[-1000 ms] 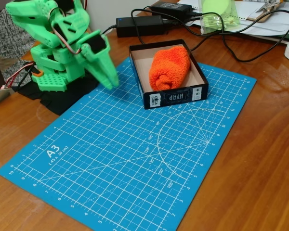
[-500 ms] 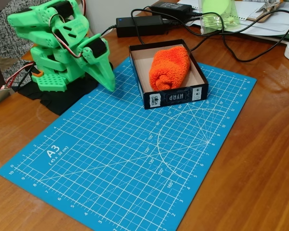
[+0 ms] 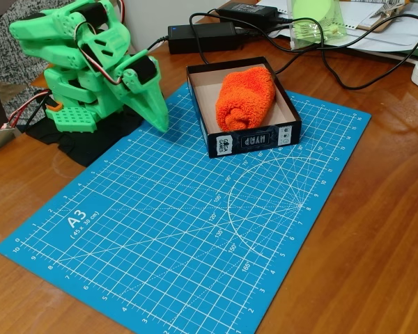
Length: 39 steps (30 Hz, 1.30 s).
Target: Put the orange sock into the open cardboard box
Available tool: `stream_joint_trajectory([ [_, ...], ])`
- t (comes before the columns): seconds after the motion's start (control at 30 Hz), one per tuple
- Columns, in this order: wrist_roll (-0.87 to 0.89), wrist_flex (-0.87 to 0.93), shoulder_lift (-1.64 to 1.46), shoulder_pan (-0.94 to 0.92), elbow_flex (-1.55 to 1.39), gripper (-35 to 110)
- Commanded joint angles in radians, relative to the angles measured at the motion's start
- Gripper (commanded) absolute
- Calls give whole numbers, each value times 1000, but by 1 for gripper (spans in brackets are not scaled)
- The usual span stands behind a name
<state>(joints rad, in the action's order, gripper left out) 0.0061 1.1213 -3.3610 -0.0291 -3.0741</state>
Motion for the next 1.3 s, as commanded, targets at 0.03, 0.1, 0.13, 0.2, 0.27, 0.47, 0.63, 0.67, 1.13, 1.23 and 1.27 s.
stream_joint_trajectory([
  [0.03, 0, 2, -15, 12, 2, 0],
  [0.1, -5, 2, -15, 18, 2, 0],
  [0.13, -8, 2, -15, 21, 2, 0],
  [0.2, -14, 2, -15, 32, 2, 0],
  [0.27, -25, 2, -15, 44, 2, 0],
  [0.47, -61, 2, -15, 91, 2, 0],
  [0.63, -115, 5, -15, 146, 0, 0],
  [0.67, -133, 6, -15, 164, 0, 0],
  [1.13, -1465, 106, -11, 641, -94, 5],
  [1.23, -1304, 98, -12, 690, -94, 6],
  [1.27, -1302, 98, -12, 696, -94, 6],
])
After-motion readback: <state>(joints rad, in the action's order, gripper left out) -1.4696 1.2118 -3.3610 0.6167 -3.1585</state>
